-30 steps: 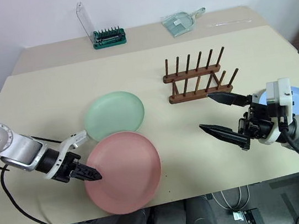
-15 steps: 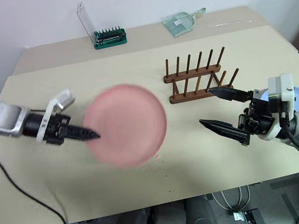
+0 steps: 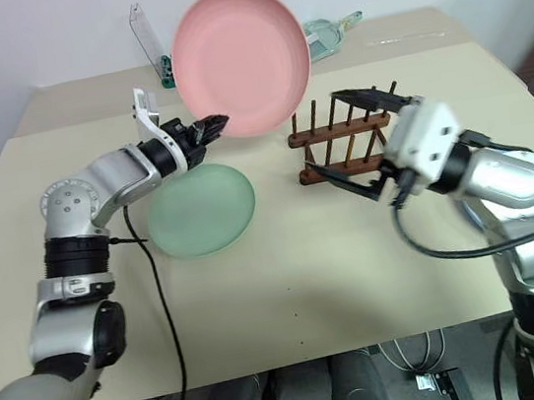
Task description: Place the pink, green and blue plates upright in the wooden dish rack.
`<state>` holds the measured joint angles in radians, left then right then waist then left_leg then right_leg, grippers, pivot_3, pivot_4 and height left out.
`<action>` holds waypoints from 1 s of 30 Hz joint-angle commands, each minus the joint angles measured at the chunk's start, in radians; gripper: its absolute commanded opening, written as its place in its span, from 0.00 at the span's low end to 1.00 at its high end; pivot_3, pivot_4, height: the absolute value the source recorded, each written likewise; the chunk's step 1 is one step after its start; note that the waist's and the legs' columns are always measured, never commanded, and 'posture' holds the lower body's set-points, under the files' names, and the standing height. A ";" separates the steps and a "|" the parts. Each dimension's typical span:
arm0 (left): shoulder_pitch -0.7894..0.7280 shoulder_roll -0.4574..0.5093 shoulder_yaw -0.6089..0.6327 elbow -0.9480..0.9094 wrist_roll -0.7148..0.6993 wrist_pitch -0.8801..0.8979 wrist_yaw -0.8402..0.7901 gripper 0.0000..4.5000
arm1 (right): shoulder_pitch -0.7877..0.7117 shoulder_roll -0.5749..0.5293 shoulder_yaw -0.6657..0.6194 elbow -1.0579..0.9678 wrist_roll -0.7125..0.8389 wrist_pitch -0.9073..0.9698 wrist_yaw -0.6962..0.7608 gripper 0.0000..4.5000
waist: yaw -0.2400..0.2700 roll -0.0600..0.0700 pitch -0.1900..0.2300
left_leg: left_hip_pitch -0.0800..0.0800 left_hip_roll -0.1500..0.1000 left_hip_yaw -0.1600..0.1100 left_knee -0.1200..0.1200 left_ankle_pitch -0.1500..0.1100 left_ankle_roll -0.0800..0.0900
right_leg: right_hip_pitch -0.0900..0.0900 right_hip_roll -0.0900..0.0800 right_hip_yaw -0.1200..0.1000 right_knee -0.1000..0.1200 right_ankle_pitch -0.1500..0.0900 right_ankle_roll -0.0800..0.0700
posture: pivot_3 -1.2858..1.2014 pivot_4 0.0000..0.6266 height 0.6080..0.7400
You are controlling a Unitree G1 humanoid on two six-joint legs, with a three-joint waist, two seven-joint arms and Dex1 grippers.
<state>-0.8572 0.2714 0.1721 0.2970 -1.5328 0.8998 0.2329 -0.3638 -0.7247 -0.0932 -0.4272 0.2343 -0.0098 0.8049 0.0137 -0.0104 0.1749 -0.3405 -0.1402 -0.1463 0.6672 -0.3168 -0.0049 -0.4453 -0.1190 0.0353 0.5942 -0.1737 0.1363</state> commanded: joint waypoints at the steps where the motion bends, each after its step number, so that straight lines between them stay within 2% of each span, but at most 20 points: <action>1: 0.012 -0.068 0.066 -0.039 -0.014 -0.031 0.011 0.01 | -0.049 -0.048 0.087 0.082 -0.285 -0.223 -0.051 1.00 | 0.002 -0.002 -0.001 | 0.001 0.000 0.000 0.000 0.000 0.000 | 0.001 0.000 0.000 0.000 0.000 0.000 | 0.52 0.24 1.00; 2: 0.015 -0.096 0.072 -0.042 -0.025 -0.027 0.008 0.01 | -0.061 -0.066 0.108 0.123 -0.367 -0.293 -0.070 1.00 | 0.003 -0.002 -0.001 | 0.001 0.000 0.000 0.000 0.000 0.000 | 0.002 0.000 0.000 0.000 0.000 0.000 | 0.52 0.24 1.00; 4: 0.018 -0.153 0.090 -0.052 -0.056 -0.021 0.006 0.01 | -0.106 -0.066 0.111 0.196 -0.432 -0.356 -0.128 1.00 | 0.005 -0.003 -0.001 | 0.001 -0.001 0.001 0.001 0.000 0.001 | 0.002 0.000 0.001 -0.001 0.000 0.001 | 0.52 0.24 1.00; 8: 0.001 -0.190 0.101 -0.074 -0.080 0.021 -0.015 0.01 | -0.195 -0.120 0.118 0.310 -0.657 -0.507 -0.267 1.00 | 0.000 -0.003 -0.001 | 0.001 -0.001 0.002 0.001 0.000 0.001 | 0.000 0.001 0.003 0.000 0.001 0.001 | 0.52 0.24 1.00; 13: 0.022 -0.229 0.075 -0.120 -0.080 0.048 0.021 0.01 | -0.245 -0.140 0.128 0.377 -0.796 -0.565 -0.379 1.00 | 0.000 -0.003 -0.001 | 0.002 0.000 0.005 -0.001 0.000 0.001 | 0.000 0.002 0.006 0.000 0.000 0.001 | 0.52 0.24 1.00; 19: 0.041 -0.252 0.066 -0.162 -0.093 0.067 0.080 0.01 | -0.252 -0.158 0.144 0.422 -0.830 -0.590 -0.397 1.00 | 0.001 -0.003 -0.001 | 0.002 0.000 0.005 -0.001 0.000 0.001 | 0.000 0.003 0.006 -0.001 0.001 0.001 | 0.52 0.24 1.00; 20: 0.044 -0.249 0.062 -0.165 -0.085 0.072 0.078 0.00 | -0.259 -0.160 0.141 0.427 -0.833 -0.586 -0.401 0.87 | 0.001 -0.003 -0.001 | 0.002 0.000 0.005 -0.001 0.000 0.001 | 0.000 0.003 0.007 -0.001 0.001 0.001 | 0.52 0.24 1.00; 22: 0.046 -0.244 0.058 -0.171 -0.061 0.067 0.080 0.00 | -0.269 -0.162 0.139 0.429 -0.834 -0.587 -0.408 0.70 | 0.000 -0.003 -0.001 | 0.002 0.000 0.005 -0.001 0.000 0.001 | 0.000 0.003 0.007 -0.001 0.000 0.001 | 0.52 0.24 1.00; 27: 0.035 -0.234 0.032 -0.193 0.030 0.048 0.045 0.00 | -0.266 -0.167 0.149 0.432 -0.838 -0.594 -0.411 0.11 | 0.001 -0.004 -0.001 | 0.002 0.000 0.005 -0.001 0.000 0.001 | 0.000 0.003 0.007 -0.001 0.000 0.001 | 0.52 0.24 1.00; 28: 0.033 -0.230 0.021 -0.202 0.074 0.029 0.026 0.00 | -0.264 -0.168 0.151 0.433 -0.842 -0.596 -0.413 0.01 | 0.001 -0.004 -0.001 | 0.002 0.000 0.005 -0.001 0.000 0.001 | 0.000 0.003 0.007 -0.001 0.000 0.001 | 0.52 0.24 1.00; 29: 0.029 -0.219 -0.001 -0.213 0.150 -0.007 -0.018 0.00 | -0.262 -0.168 0.152 0.433 -0.844 -0.594 -0.415 0.01 | 0.001 -0.004 -0.001 | 0.002 0.000 0.006 -0.001 0.000 0.001 | 0.001 0.003 0.007 -0.001 0.000 0.001 | 0.52 0.24 1.00; 30: 0.025 -0.209 -0.023 -0.224 0.221 -0.041 -0.061 0.08 | -0.261 -0.168 0.154 0.433 -0.846 -0.593 -0.415 0.00 | 0.001 -0.004 -0.001 | 0.002 0.000 0.006 -0.001 0.000 0.001 | 0.001 0.003 0.007 -0.001 0.000 0.001 | 0.52 0.24 1.00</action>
<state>-0.8215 0.0457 0.1678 0.1006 -1.4166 0.9218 0.2207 -0.6039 -0.8851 0.0911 0.0323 -0.6366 -0.5984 0.4198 0.0150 -0.0141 0.1741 -0.3383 -0.1401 -0.1406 0.6664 -0.3168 -0.0042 -0.4445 -0.1158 0.0423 0.5931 -0.1732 0.1370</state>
